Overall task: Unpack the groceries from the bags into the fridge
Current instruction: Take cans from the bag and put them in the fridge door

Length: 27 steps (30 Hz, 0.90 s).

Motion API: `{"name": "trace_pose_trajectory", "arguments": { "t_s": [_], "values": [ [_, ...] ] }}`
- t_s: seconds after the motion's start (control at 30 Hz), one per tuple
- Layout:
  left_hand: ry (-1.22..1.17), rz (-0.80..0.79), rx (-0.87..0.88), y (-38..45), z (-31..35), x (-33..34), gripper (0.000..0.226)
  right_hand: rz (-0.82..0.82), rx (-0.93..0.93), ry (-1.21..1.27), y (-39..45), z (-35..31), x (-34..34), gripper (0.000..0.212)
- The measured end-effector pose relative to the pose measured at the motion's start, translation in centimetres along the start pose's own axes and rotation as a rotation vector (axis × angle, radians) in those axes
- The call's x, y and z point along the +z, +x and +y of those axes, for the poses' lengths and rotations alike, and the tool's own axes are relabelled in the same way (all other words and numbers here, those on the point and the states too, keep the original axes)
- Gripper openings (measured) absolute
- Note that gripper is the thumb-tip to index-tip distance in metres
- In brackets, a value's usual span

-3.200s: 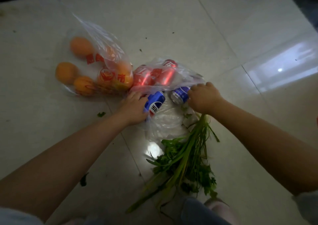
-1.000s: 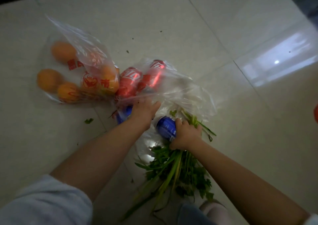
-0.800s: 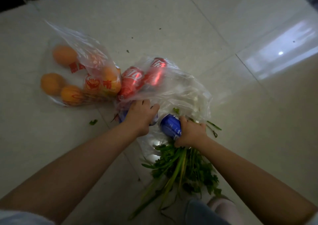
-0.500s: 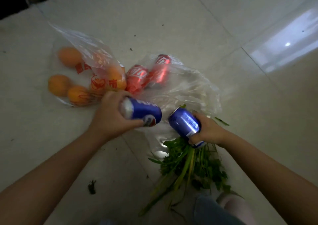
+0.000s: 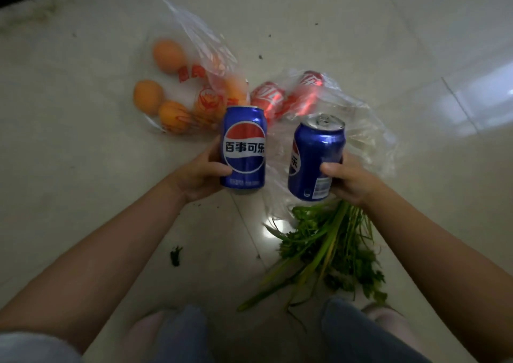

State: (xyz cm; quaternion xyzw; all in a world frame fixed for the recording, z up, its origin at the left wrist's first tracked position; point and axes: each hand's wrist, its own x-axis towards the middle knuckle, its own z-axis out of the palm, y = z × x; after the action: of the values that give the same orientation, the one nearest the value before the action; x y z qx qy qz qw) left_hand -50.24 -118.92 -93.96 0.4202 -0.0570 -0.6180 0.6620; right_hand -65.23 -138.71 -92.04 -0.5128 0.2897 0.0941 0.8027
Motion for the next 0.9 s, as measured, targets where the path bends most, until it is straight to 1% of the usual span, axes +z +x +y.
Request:
{"name": "trace_pose_trajectory", "arguments": {
  "t_s": [0.03,0.07,0.13,0.17,0.23,0.3,0.37,0.43,0.53,0.6,0.67,0.77,0.83,0.9],
  "values": [
    [0.014,-0.003,-0.017,0.0,-0.2,0.1,0.071,0.035,-0.016,-0.081,-0.1,-0.4,0.1,0.101],
    [0.035,0.009,-0.023,0.0,-0.3,0.2,0.076,0.072,-0.039,-0.188,-0.2,-0.8,0.2,0.099],
    [0.115,0.054,-0.013,0.1,-0.2,0.4,0.089,0.170,-0.103,-0.398,-0.5,-1.2,0.4,0.083],
    [0.179,0.070,0.002,0.1,0.0,0.3,0.090,0.225,-0.131,-0.482,-0.7,-1.3,0.6,0.079],
    [0.367,0.126,0.039,0.1,0.6,0.2,0.090,0.302,-0.191,-0.642,-1.1,-1.3,1.1,0.077],
    [0.623,0.251,0.107,0.4,0.6,0.1,0.092,0.351,-0.220,-0.817,-0.9,-0.9,1.5,0.078],
    [0.880,0.383,0.187,0.5,0.1,0.1,0.095,0.372,-0.202,-0.956,-0.6,-0.4,1.7,0.084],
    [1.082,0.448,0.221,0.4,-0.7,0.1,0.089,0.348,-0.158,-1.059,-0.1,0.2,1.7,0.087],
    [1.282,0.518,0.204,0.2,-1.9,-0.1,0.082,0.361,-0.124,-1.147,0.5,1.4,1.8,0.076],
    [1.363,0.492,0.207,0.2,-2.4,-0.3,0.083,0.377,-0.108,-1.199,0.6,1.9,2.0,0.070],
    [1.456,0.431,0.195,0.2,-2.7,-0.5,0.080,0.362,-0.105,-1.248,0.7,2.1,2.1,0.067],
    [1.559,0.412,0.147,0.2,-2.6,-0.3,0.077,0.310,-0.098,-1.357,1.0,1.6,2.5,0.070],
    [1.640,0.410,0.084,0.3,-2.2,0.4,0.075,0.264,-0.062,-1.422,1.2,1.1,2.7,0.076],
    [1.817,0.388,-0.032,0.3,-1.8,1.1,0.072,0.218,-0.030,-1.488,1.5,0.8,2.7,0.075]
  ]
}}
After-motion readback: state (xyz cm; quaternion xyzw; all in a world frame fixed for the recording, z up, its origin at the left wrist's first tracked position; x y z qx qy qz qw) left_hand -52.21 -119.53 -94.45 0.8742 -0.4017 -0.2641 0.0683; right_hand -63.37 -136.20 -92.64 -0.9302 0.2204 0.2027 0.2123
